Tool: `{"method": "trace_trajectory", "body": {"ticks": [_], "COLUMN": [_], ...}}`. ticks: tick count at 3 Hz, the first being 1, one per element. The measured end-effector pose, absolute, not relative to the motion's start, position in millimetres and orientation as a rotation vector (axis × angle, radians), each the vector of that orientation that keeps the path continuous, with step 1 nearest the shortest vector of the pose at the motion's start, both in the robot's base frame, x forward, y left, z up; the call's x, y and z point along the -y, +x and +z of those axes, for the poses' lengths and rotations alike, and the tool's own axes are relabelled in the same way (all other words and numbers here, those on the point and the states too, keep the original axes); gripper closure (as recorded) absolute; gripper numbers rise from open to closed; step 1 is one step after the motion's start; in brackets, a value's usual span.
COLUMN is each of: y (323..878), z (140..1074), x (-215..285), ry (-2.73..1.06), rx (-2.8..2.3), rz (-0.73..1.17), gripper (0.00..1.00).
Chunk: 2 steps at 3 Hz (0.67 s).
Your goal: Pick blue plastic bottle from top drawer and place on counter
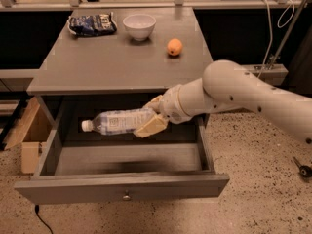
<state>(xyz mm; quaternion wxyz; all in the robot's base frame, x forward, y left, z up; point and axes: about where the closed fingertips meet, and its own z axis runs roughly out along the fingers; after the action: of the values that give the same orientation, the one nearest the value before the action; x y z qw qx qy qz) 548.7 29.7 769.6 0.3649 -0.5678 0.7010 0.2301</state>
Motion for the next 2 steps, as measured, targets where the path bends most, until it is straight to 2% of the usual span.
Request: {"method": "trace_trajectory", "body": {"ticks": [2], "y": [587.8], "z": [841.7], "x": [18.0], "ry": [-1.370], "rx": [-1.829], "rz": [0.571], "gripper": [1.00]}}
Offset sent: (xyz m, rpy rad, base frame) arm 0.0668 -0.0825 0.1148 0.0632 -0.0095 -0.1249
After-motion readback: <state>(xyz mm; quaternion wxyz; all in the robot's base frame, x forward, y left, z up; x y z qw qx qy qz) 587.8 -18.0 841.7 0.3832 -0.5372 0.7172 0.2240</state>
